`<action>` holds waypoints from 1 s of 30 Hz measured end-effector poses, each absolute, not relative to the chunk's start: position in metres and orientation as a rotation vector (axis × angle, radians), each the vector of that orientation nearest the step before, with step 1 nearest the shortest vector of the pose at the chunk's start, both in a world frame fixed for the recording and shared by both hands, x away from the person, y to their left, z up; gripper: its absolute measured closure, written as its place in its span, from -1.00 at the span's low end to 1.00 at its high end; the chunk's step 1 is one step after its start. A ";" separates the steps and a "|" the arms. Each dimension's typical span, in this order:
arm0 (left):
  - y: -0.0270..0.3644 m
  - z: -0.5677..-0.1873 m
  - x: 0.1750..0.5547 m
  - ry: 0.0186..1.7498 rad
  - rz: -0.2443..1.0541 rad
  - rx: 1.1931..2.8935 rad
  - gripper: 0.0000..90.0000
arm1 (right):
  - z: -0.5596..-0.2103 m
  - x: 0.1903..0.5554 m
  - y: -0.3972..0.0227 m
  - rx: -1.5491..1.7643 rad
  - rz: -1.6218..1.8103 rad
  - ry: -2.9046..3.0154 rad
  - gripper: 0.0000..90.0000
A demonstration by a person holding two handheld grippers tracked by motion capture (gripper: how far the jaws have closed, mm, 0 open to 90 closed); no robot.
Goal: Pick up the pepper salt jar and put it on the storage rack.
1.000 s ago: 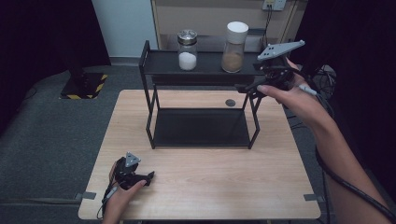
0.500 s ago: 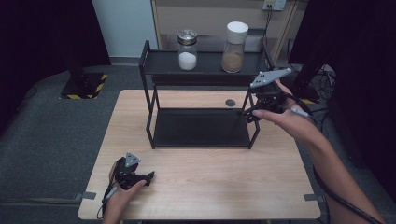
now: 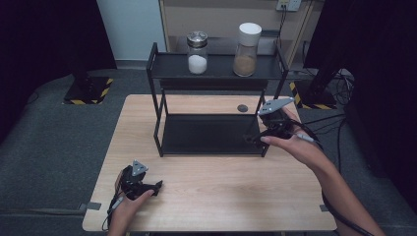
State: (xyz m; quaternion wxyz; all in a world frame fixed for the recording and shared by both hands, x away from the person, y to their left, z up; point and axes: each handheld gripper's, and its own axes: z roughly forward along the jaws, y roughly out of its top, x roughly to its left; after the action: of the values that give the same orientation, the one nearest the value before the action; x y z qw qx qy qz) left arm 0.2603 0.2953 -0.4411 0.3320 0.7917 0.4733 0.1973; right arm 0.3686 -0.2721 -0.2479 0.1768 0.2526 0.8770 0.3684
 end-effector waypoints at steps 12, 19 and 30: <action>0.295 -0.441 0.260 1.237 0.515 2.068 -0.98 | -0.291 0.363 -0.274 0.744 1.039 2.506 -0.88; 0.295 -0.441 0.260 1.237 0.516 2.067 -0.98 | -0.309 0.358 -0.280 0.770 1.059 2.498 -0.87; 0.295 -0.441 0.260 1.237 0.517 2.067 -0.98 | -0.335 0.346 -0.285 0.789 1.079 2.489 -0.89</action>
State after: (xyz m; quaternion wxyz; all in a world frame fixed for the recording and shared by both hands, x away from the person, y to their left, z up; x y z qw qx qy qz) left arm 0.2602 0.2952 -0.4412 0.3323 0.7913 0.4736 0.1977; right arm 0.3461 -0.2850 -0.3349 0.1575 0.2759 0.8700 0.3771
